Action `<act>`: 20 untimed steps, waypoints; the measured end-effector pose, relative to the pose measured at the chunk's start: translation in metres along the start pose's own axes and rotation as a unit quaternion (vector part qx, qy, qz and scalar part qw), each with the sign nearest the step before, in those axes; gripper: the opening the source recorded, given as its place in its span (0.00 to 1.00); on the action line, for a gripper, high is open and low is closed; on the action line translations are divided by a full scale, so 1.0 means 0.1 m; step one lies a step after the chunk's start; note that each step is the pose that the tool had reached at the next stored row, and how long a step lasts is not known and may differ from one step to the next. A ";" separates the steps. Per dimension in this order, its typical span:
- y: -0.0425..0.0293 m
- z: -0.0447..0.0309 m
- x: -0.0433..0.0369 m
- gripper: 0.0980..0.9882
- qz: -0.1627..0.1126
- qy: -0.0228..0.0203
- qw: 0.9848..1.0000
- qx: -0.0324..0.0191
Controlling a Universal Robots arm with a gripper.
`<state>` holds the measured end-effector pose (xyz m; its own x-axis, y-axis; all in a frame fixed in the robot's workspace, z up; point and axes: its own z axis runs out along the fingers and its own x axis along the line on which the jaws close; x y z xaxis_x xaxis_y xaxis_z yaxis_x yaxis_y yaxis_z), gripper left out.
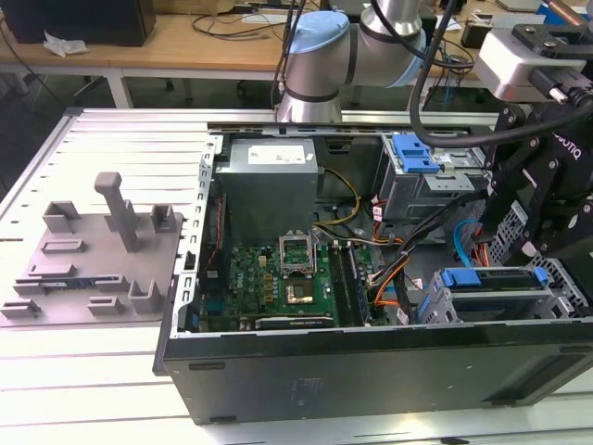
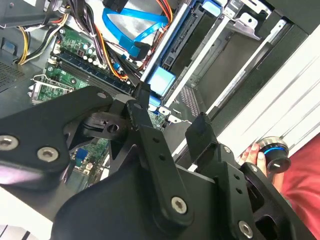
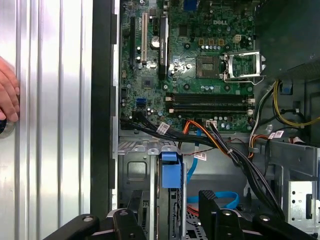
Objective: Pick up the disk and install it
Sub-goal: 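Insert the disk into the insertion slot, then insert the first disk wire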
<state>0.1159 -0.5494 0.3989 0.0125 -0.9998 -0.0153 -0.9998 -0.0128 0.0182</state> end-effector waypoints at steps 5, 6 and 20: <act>0.000 0.000 0.000 0.52 0.000 0.000 1.000 0.000; 0.000 0.001 0.000 0.52 0.000 0.000 1.000 0.000; -0.006 0.008 -0.472 0.52 0.002 0.098 0.995 -0.001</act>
<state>0.1159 -0.5022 0.3987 0.0124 -0.9835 0.1802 -0.9998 -0.0089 0.0203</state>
